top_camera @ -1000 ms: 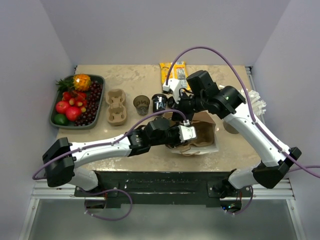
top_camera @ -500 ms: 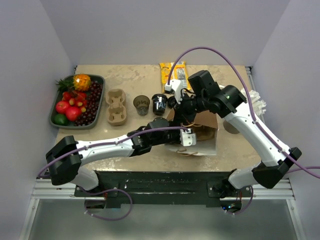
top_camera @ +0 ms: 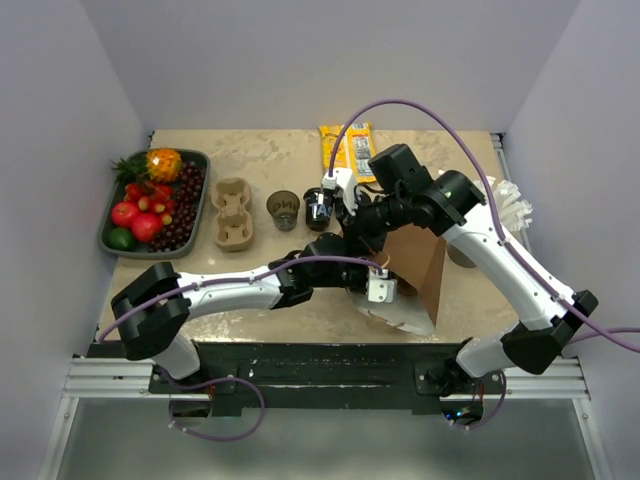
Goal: Pack the takeout coffee
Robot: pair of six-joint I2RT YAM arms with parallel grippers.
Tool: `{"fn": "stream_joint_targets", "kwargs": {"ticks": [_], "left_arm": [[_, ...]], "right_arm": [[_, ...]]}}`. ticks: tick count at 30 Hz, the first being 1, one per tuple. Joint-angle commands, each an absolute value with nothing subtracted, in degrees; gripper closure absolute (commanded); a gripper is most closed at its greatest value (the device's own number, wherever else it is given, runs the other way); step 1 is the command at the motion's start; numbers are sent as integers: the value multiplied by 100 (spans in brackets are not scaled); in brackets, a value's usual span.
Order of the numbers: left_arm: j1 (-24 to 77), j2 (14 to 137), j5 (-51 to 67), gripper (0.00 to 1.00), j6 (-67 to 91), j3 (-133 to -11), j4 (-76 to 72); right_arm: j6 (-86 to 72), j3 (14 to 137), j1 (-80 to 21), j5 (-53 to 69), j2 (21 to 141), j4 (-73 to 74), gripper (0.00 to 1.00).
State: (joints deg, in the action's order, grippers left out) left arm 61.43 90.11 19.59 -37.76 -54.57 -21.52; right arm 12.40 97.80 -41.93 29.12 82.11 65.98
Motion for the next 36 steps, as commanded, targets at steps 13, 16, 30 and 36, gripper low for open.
{"fn": "stream_joint_targets", "kwargs": {"ticks": [13,16,30,36], "left_arm": [[6337,8684,1443,79,-3665,-5572,-2787],[6398,8499,1065,70,-3691,-5616,-2602],[6530,7304,1511,37,-3016,-6187,-739],[6548,6821,1451,37,-2672,-6521,-97]], "right_arm": [[1072,10204,-4263,4650,8218,6530,100],[1037,10090,-4167,4553,8148,6513,100],[923,9633,-3797,3692,8112,6267,100],[1063,9431,-3806,3604,8086,6258,100]]}}
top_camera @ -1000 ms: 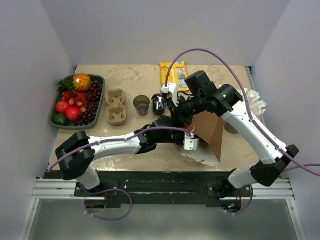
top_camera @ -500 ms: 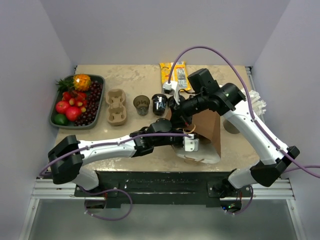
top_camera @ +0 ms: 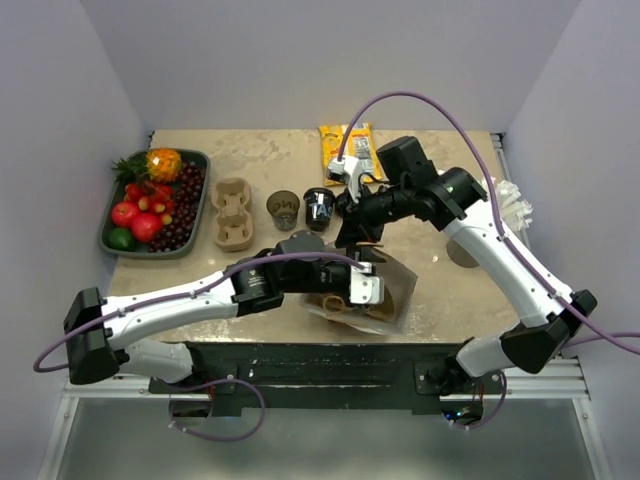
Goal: Pack the takeout coffee
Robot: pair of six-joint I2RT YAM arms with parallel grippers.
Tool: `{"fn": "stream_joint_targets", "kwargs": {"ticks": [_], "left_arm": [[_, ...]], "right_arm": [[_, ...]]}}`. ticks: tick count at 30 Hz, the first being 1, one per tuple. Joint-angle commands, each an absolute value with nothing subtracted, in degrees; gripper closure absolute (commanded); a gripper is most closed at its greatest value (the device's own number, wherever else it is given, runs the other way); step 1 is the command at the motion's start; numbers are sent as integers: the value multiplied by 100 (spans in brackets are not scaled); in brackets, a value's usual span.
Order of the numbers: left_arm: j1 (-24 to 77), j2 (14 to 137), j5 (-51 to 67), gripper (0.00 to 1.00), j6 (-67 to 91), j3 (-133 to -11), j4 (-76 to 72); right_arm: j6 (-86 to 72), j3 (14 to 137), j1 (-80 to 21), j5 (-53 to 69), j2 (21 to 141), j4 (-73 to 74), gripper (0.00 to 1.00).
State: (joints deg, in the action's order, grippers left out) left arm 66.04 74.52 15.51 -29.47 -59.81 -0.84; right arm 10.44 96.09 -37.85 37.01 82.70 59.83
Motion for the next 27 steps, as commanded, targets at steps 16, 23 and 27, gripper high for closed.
{"fn": "stream_joint_targets", "kwargs": {"ticks": [16,23,27], "left_arm": [[5696,6293,291,18,-2024,-7269,2005],[4774,6872,1141,16,-1626,-7619,2074],[4298,7521,2133,17,-1871,-8154,2101]], "right_arm": [[1424,10501,-3744,2673,8059,6258,42],[1494,11099,-3560,2259,8235,6249,33],[1406,11460,-3200,2224,8183,6249,32]]}}
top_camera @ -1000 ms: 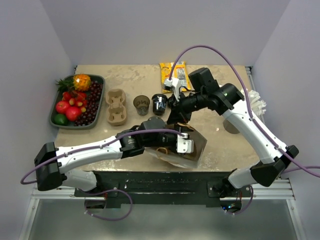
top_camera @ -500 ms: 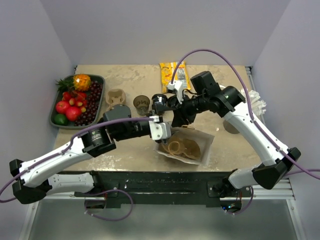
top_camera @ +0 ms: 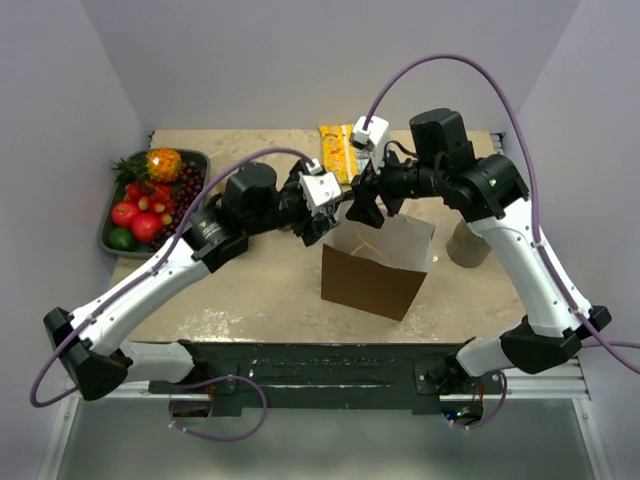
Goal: Pack the takeout coffee
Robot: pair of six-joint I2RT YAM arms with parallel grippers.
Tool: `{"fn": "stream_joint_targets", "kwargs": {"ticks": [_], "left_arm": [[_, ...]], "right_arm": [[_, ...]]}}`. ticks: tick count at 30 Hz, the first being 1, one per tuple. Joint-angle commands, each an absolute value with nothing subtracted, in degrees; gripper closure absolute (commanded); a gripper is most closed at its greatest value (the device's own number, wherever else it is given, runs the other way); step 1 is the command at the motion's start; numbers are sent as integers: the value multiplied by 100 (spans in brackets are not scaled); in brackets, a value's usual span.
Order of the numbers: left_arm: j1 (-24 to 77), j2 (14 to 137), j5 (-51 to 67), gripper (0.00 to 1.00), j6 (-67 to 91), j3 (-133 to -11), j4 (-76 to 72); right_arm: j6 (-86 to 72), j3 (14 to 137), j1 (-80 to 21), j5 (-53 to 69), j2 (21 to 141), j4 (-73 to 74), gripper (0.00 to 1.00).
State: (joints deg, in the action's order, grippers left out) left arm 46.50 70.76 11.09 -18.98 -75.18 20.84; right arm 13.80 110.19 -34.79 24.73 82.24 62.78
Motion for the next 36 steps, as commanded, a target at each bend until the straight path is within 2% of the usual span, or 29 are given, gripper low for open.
{"fn": "stream_joint_targets", "kwargs": {"ticks": [1,6,13,18,23,24,25,27,28,30,31,33,36], "left_arm": [[4237,7645,2188,17,-1889,-8278,2118],[4087,8514,3030,19,-1785,-9199,2214],[4017,9588,4244,32,-2118,-10362,3401],[4017,9948,4062,34,-2241,-10371,3550],[3999,10274,3884,45,-2443,-10547,3639],[3999,10335,3989,48,-2461,-10564,3647],[3990,10345,4060,56,-2452,-10582,3656],[3990,10345,4261,64,-2348,-10608,3648],[3999,10327,4332,74,-2294,-10608,3630],[3999,10249,4482,85,-2128,-10565,3569],[3999,10205,4509,95,-2075,-10521,3551],[3999,10012,4518,100,-1847,-10319,3385],[3999,9617,4369,100,-1383,-9898,2912]], "right_arm": [[1398,11496,-3173,2171,8148,6249,32],[1371,11461,-3033,2101,7875,6179,38],[1555,11751,-2927,1899,7647,6380,43],[1591,11137,-2918,2091,7243,6521,47],[1748,10319,-2918,2390,6944,6583,55],[1801,10231,-2918,2425,6917,6592,57],[1958,10030,-2918,2487,6882,6627,63],[2082,9792,-2927,2435,6864,6609,67],[2153,9608,-2927,2339,6873,6592,70],[2363,9484,-2918,2241,6934,6583,74],[2695,9370,-2927,2259,6943,6592,75],[3022,9186,-2944,2154,6935,6504,79],[3532,8843,-3049,2040,6856,6372,84]]}}
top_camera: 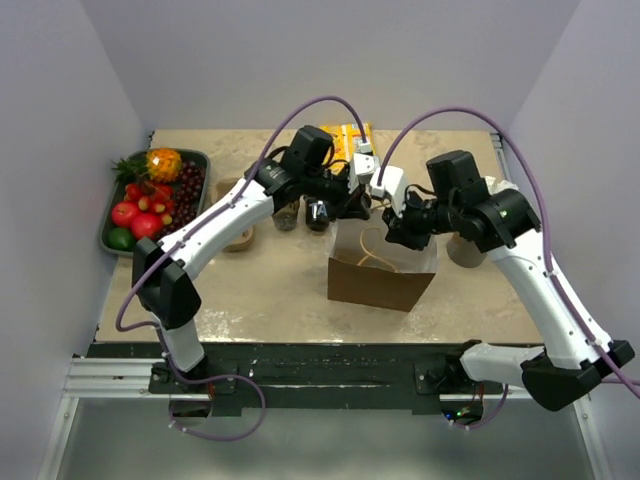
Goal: Pack the takeout coffee
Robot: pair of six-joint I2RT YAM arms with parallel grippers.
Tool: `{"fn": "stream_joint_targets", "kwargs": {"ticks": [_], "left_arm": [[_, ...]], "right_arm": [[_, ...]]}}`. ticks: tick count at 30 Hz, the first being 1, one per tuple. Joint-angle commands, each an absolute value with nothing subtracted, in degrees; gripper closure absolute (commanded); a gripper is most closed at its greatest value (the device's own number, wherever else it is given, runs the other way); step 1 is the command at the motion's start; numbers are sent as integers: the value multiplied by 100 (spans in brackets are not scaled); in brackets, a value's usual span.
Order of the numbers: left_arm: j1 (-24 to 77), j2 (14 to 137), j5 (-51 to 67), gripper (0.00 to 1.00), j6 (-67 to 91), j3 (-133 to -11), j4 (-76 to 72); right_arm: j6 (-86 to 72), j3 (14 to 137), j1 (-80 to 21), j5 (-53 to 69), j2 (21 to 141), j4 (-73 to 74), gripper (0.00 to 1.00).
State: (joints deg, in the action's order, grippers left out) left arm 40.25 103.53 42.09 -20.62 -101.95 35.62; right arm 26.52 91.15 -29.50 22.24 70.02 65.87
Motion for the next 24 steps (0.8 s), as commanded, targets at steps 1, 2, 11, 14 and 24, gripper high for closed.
{"fn": "stream_joint_targets", "kwargs": {"ticks": [1,2,11,14,24], "left_arm": [[3999,9520,4325,100,-1267,-9792,2787],[3999,9414,4237,100,-1196,-9608,2682],[4192,8096,3762,100,-589,-8043,1248],[4411,7841,3631,100,-633,-7762,1213],[5080,7198,2471,100,-44,-6786,695]], "right_arm": [[3707,8711,-3128,2022,6803,6372,86],[3796,8623,-3225,1995,6768,6381,87],[4359,6935,-5098,959,5652,5986,85],[4552,6645,-5106,747,5494,5610,84],[5202,5547,-5423,289,4957,4289,80]]}}
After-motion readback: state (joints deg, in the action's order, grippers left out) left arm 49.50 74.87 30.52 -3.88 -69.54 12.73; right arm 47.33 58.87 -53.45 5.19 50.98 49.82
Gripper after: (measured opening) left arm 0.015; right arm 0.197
